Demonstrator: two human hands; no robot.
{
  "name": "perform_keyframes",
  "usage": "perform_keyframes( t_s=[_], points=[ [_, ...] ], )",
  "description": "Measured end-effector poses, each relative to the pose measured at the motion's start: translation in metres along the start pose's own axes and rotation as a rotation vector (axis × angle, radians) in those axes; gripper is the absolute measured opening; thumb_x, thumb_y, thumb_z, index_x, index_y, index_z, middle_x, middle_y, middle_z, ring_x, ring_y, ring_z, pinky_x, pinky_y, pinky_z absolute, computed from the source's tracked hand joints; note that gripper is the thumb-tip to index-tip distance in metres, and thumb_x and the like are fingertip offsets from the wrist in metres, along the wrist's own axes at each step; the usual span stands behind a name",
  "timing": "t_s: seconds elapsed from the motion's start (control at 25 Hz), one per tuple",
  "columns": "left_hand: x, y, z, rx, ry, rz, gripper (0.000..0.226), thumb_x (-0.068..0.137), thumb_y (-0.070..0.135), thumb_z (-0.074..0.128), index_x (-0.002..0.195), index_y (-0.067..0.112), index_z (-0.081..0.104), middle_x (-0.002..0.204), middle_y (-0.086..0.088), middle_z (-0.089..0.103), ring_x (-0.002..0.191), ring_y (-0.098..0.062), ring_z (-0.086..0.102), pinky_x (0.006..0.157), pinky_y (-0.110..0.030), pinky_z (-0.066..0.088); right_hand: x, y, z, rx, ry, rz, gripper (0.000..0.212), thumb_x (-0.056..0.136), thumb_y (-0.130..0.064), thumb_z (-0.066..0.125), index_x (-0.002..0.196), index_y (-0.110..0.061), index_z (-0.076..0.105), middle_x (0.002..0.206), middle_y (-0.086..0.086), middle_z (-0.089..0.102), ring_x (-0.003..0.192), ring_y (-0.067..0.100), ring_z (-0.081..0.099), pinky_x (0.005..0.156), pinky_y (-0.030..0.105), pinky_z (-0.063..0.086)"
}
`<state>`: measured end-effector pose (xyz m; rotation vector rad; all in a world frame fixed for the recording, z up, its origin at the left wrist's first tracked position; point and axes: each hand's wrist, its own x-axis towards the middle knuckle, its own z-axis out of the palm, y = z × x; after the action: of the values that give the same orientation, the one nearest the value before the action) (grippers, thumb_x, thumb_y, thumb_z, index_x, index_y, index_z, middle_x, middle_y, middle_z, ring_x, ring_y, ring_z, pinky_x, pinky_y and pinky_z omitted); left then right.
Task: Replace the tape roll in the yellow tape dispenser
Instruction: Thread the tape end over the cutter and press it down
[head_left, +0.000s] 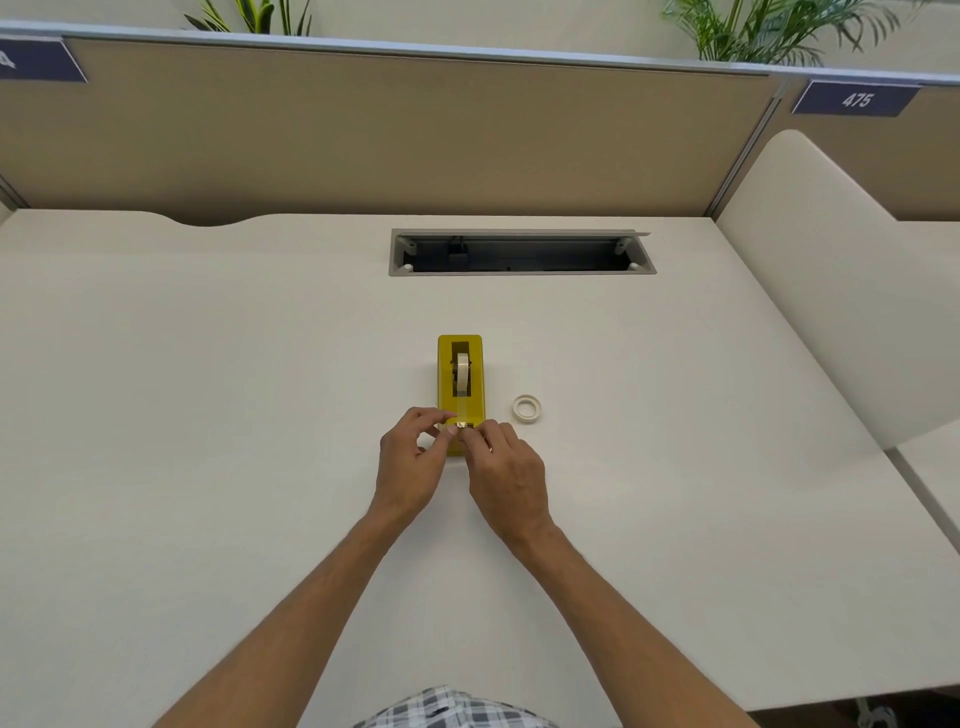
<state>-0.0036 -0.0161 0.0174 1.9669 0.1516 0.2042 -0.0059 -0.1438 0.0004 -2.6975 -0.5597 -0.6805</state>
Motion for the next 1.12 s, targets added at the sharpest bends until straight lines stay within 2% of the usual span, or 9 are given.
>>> perform_keyframes(
  t_s=[0.24, 0.44, 0.52, 0.68, 0.8, 0.96, 1.12],
  points=[
    [-0.002, -0.004, -0.002, 0.092, -0.064, 0.067, 0.026, 0.089, 0.012, 0.064, 0.115, 0.011, 0.064, 0.116, -0.003, 0.063, 0.099, -0.016, 0.060, 0.069, -0.009, 0.046, -0.003, 0.005, 0.006, -0.047, 0.054, -0.020, 0.012, 0.086, -0.017, 0.073, 0.096, -0.012, 0.069, 0.084, 0.004, 0.067, 0.064, 0.017, 0.058, 0.048, 0.027, 0.050],
    [-0.002, -0.008, -0.002, 0.114, -0.064, 0.100, 0.028, 0.089, 0.015, 0.065, 0.117, 0.011, 0.063, 0.119, -0.005, 0.062, 0.102, -0.019, 0.060, 0.078, -0.026, 0.055, -0.015, 0.008, 0.009, -0.027, 0.011, -0.011, 0.007, 0.086, -0.018, 0.071, 0.089, -0.012, 0.071, 0.081, 0.003, 0.068, 0.062, 0.016, 0.058, 0.047, 0.026, 0.048],
    [-0.001, -0.010, -0.001, 0.128, -0.055, 0.129, 0.027, 0.089, 0.017, 0.065, 0.115, 0.011, 0.064, 0.116, -0.004, 0.063, 0.099, -0.018, 0.060, 0.076, -0.028, 0.056, -0.019, 0.010, 0.007, 0.018, -0.005, 0.042, 0.009, 0.086, -0.019, 0.070, 0.091, -0.011, 0.071, 0.082, 0.003, 0.068, 0.063, 0.017, 0.060, 0.047, 0.027, 0.051],
    [0.002, -0.015, 0.001, 0.149, -0.035, 0.177, 0.025, 0.088, 0.014, 0.066, 0.113, 0.011, 0.065, 0.112, -0.005, 0.065, 0.094, -0.015, 0.060, 0.072, -0.018, 0.053, -0.017, 0.014, 0.001, 0.182, 0.032, 0.245, 0.019, 0.088, -0.030, 0.068, 0.097, -0.014, 0.069, 0.091, 0.000, 0.067, 0.069, 0.014, 0.063, 0.048, 0.026, 0.052],
    [0.002, -0.018, 0.000, 0.190, -0.039, 0.230, 0.026, 0.088, 0.016, 0.067, 0.114, 0.011, 0.064, 0.111, -0.005, 0.064, 0.093, -0.015, 0.061, 0.072, -0.024, 0.058, -0.006, 0.015, -0.002, 0.318, 0.001, 0.352, 0.030, 0.091, -0.044, 0.061, 0.110, -0.020, 0.061, 0.101, -0.007, 0.064, 0.073, 0.006, 0.063, 0.052, 0.022, 0.050],
    [0.002, -0.020, -0.001, 0.290, -0.047, 0.301, 0.030, 0.088, 0.018, 0.067, 0.117, 0.008, 0.063, 0.113, -0.006, 0.064, 0.094, -0.018, 0.063, 0.072, -0.029, 0.059, 0.003, 0.021, 0.001, 0.338, -0.134, 0.320, 0.030, 0.095, -0.045, 0.054, 0.116, -0.024, 0.060, 0.111, -0.010, 0.063, 0.082, 0.008, 0.064, 0.062, 0.031, 0.056],
    [0.001, -0.020, -0.001, 0.312, -0.046, 0.306, 0.033, 0.088, 0.021, 0.067, 0.118, 0.007, 0.063, 0.115, -0.007, 0.064, 0.095, -0.019, 0.063, 0.074, -0.030, 0.059, 0.005, 0.025, 0.002, 0.254, -0.124, 0.214, 0.030, 0.096, -0.041, 0.056, 0.113, -0.018, 0.063, 0.107, -0.004, 0.065, 0.079, 0.014, 0.066, 0.057, 0.029, 0.055]
  ],
)
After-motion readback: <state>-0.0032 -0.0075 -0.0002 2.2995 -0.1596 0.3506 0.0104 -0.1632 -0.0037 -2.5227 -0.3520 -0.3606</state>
